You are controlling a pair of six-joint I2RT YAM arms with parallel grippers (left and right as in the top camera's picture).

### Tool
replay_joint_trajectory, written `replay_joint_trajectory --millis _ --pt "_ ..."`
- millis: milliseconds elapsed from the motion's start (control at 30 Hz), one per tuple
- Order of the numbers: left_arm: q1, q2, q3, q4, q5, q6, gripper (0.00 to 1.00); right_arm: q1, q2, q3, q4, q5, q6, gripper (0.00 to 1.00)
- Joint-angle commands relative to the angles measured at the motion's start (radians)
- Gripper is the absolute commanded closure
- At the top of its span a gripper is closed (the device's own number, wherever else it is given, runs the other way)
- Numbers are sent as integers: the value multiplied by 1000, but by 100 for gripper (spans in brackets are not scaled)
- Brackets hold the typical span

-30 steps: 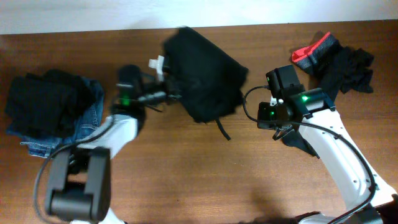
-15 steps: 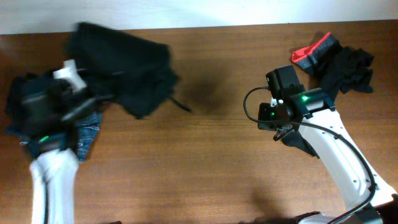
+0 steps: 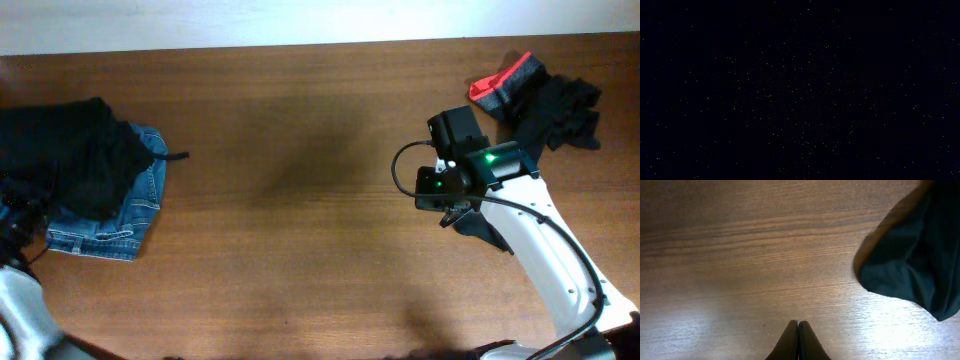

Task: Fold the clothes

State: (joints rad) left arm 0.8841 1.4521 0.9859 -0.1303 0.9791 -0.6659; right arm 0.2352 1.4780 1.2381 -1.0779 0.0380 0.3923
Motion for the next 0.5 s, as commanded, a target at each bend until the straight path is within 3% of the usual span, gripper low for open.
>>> replay_joint_trajectory --millis 0,267,367,467 --pt "15 161 29 70 53 134 99 -1 -4 -2 -19 20 6 96" --pt "22 360 29 40 -60 235 98 -1 -4 -2 -74 20 6 96" --pt "23 353 30 71 -2 233 99 -1 -4 -2 -77 20 6 96" --pt "23 315 42 122 101 157 99 -1 -4 -2 -75 20 6 96"
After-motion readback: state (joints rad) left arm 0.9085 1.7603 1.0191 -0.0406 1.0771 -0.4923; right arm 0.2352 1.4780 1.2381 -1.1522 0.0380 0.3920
